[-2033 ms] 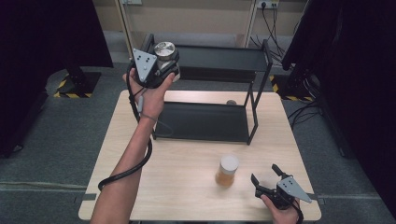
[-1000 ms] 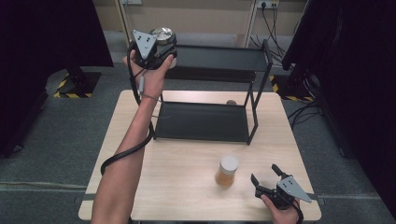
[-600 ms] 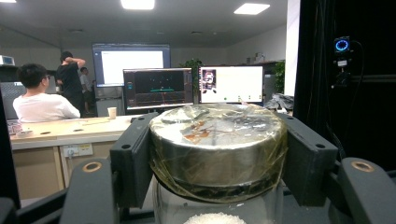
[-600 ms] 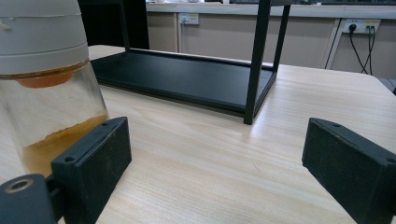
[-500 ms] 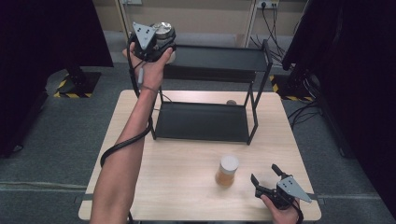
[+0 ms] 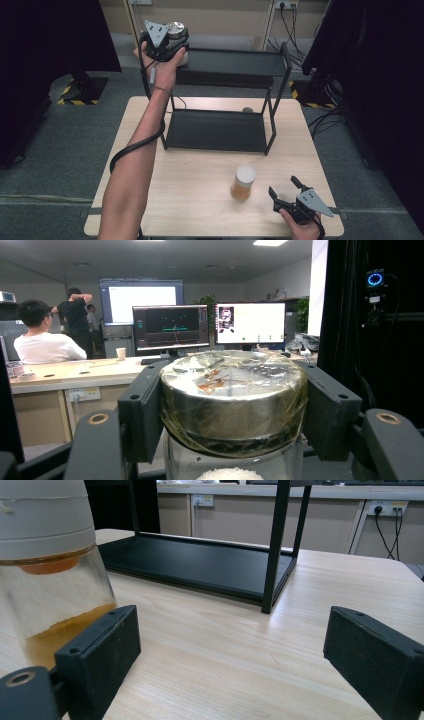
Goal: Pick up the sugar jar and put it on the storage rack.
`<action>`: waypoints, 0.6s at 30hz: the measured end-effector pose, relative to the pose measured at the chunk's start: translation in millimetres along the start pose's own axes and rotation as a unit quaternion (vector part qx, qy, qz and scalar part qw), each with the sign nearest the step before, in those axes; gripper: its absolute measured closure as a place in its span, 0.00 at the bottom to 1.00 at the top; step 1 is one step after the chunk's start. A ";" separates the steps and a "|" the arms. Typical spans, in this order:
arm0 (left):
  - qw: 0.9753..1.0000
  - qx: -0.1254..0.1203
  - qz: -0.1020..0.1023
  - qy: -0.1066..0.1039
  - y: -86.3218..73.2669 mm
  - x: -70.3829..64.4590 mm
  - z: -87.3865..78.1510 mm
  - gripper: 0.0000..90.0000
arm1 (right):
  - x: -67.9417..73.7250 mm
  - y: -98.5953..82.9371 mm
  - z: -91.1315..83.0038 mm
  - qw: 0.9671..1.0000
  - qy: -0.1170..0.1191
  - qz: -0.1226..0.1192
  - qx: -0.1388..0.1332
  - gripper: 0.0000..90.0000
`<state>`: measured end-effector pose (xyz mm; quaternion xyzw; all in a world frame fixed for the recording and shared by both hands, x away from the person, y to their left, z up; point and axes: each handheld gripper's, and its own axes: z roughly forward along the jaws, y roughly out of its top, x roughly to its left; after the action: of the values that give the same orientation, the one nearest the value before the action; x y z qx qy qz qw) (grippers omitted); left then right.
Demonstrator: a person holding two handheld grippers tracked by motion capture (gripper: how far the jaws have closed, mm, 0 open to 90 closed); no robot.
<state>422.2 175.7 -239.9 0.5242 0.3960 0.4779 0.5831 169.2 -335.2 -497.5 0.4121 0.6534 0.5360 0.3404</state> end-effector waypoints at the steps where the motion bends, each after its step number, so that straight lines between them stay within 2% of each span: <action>1: 1.000 0.001 0.000 0.000 -0.4 0.2 1.0 0.39 | -0.1 0.2 0.1 1.000 0.000 0.000 0.000 0.09; 11: 1.000 0.009 -0.002 0.003 -5.6 -1.2 7.7 0.39 | 0.0 0.1 0.1 1.000 0.001 -0.001 0.000 0.09; 18: 1.000 0.024 -0.002 -0.003 -0.3 -0.5 10.3 0.37 | 0.3 0.3 0.2 1.000 0.002 -0.003 0.001 0.09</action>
<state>432.0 172.7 -238.7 0.5388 0.4064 0.4654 0.5726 169.2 -334.8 -497.2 0.4094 0.6559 0.5351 0.3405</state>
